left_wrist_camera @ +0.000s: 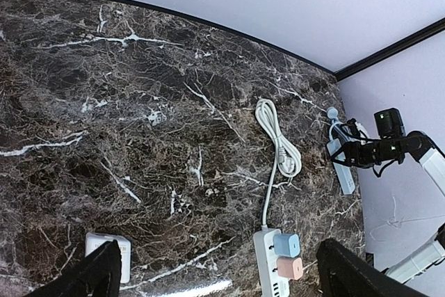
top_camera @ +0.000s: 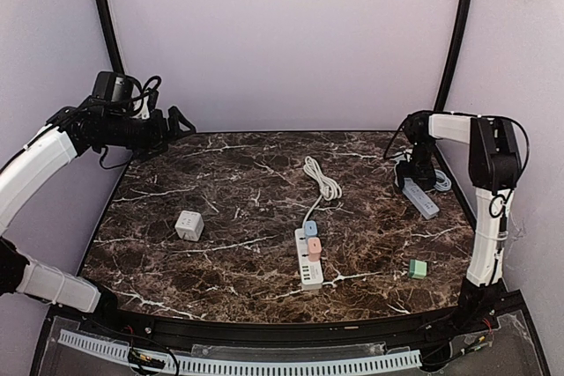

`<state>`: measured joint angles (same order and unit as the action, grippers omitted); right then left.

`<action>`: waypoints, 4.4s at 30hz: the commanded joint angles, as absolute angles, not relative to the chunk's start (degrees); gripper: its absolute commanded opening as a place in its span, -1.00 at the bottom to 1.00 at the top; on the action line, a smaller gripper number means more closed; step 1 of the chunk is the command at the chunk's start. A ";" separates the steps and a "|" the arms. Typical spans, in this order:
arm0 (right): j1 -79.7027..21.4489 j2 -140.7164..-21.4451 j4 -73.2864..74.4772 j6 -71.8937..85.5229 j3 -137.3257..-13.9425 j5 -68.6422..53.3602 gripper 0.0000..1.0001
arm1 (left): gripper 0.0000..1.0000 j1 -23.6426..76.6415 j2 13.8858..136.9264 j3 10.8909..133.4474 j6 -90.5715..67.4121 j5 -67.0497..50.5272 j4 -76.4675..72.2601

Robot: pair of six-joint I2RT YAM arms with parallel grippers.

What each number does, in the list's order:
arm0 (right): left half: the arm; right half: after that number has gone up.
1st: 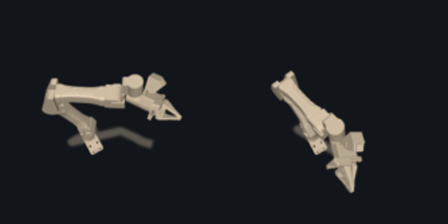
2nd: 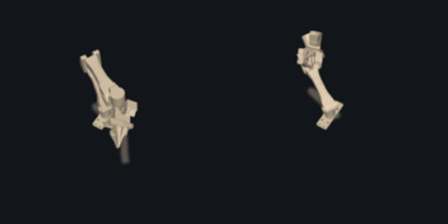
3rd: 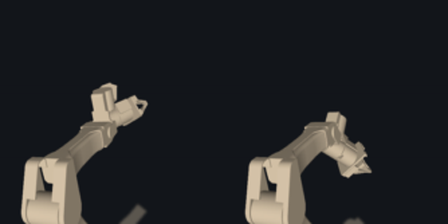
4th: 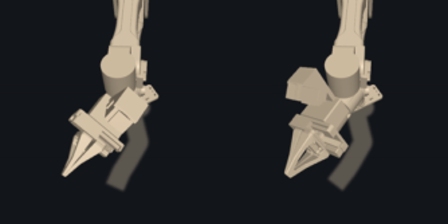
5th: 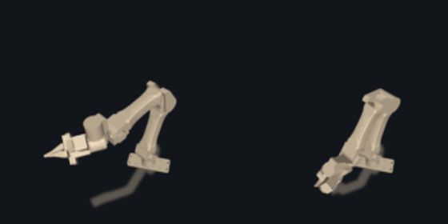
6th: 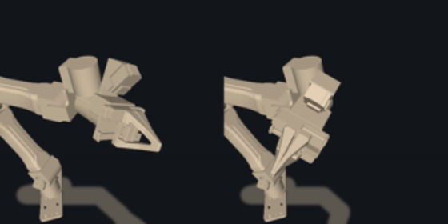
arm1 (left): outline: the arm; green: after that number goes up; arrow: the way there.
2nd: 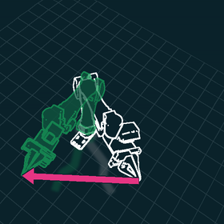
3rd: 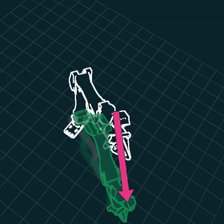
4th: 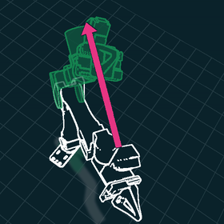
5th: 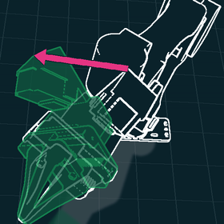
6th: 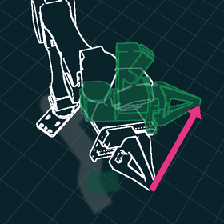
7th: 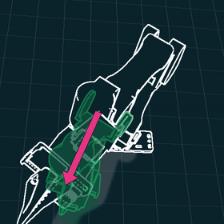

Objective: Insert the plug

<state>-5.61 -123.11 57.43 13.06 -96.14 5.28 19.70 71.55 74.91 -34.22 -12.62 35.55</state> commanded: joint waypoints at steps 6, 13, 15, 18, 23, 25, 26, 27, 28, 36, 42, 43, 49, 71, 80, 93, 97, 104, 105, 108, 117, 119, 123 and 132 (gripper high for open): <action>-8.71 -122.30 59.90 15.66 -93.60 7.13 0.06 | 0.99 19.36 66.58 71.66 -33.09 -12.07 38.13; -13.27 -122.58 61.29 20.41 -93.16 3.12 -0.21 | 0.99 19.34 61.67 67.84 -32.71 -9.99 40.25; -15.51 -122.77 61.55 21.95 -93.16 2.14 -0.23 | 0.99 19.34 60.86 67.17 -32.50 -9.07 41.80; -19.84 -123.15 62.14 24.04 -93.10 1.14 -0.24 | 0.99 19.34 60.87 66.64 -31.85 -7.33 45.75; -25.96 -121.90 62.31 28.45 -89.39 0.24 -0.25 | 0.99 19.36 61.24 66.05 -31.50 -3.46 51.18; -27.97 -120.00 61.52 31.58 -86.59 -1.21 -0.24 | 0.99 19.34 61.60 65.22 -31.32 -2.19 52.23; -28.72 -119.07 61.14 33.00 -85.03 -1.76 -0.24 | 0.99 19.34 62.05 64.62 -30.83 -1.80 52.44; -29.61 -117.96 60.76 34.42 -83.46 -2.23 -0.24 | 0.99 19.34 62.31 64.30 -30.58 -1.26 52.55; -30.41 -116.88 60.40 35.73 -82.16 -2.67 -0.24 | 0.99 19.34 62.82 63.73 -30.06 -0.94 52.42; -36.23 -111.93 59.21 43.74 -76.54 -4.35 -0.11 | 0.99 19.41 67.64 60.22 -26.63 2.04 48.88; -37.11 -110.44 59.89 43.90 -77.39 -3.82 0.25 | 0.99 19.42 70.67 56.47 -24.44 0.25 44.50; -37.17 -110.17 60.39 43.46 -78.00 -3.46 0.31 | 0.99 19.42 71.55 55.95 -23.91 -0.86 44.00; -37.09 -108.70 64.62 40.08 -82.75 -0.69 0.81 | 0.89 19.49 77.59 56.71 -20.99 -5.11 42.69; -34.71 -100.38 69.66 37.44 -87.30 4.61 0.97 | 0.76 23.75 86.67 54.18 -16.43 -3.46 39.31; -34.72 -98.15 68.74 37.90 -84.81 4.61 0.97 | 0.62 25.81 88.85 54.00 -15.76 -2.58 37.04; -34.69 -95.42 68.70 38.51 -81.39 4.20 0.97 | 0.60 30.21 82.77 45.47 -18.19 9.40 28.81; -34.70 -94.78 68.76 38.78 -81.10 4.17 0.97 | 0.59 30.28 81.09 41.74 -18.65 11.06 24.42; -34.72 -93.82 68.51 39.52 -80.09 4.22 0.97 | 0.57 30.58 78.12 37.28 -19.35 9.40 15.99; -34.76 -93.72 68.53 39.59 -80.01 4.17 0.97 | 0.57 30.59 77.95 37.10 -19.30 9.45 15.09; -34.69 -93.37 68.39 39.84 -79.60 4.19 0.97 | 0.56 30.56 77.84 36.62 -19.17 8.77 13.82; -34.69 -92.20 68.39 40.41 -78.49 4.34 0.97 | 0.51 30.59 78.86 36.60 -19.58 8.19 13.22; -34.70 -92.07 68.33 40.36 -78.29 4.24 0.97 | 0.53 30.59 78.87 36.46 -20.08 7.24 12.89; -34.71 -92.07 68.15 40.22 -77.92 3.88 0.97 | 0.62 30.59 78.40 35.70 -20.77 4.58 10.56; -34.72 -93.11 68.23 39.35 -78.87 3.51 0.97 | 0.63 30.59 81.98 37.46 -19.18 3.04 8.43</action>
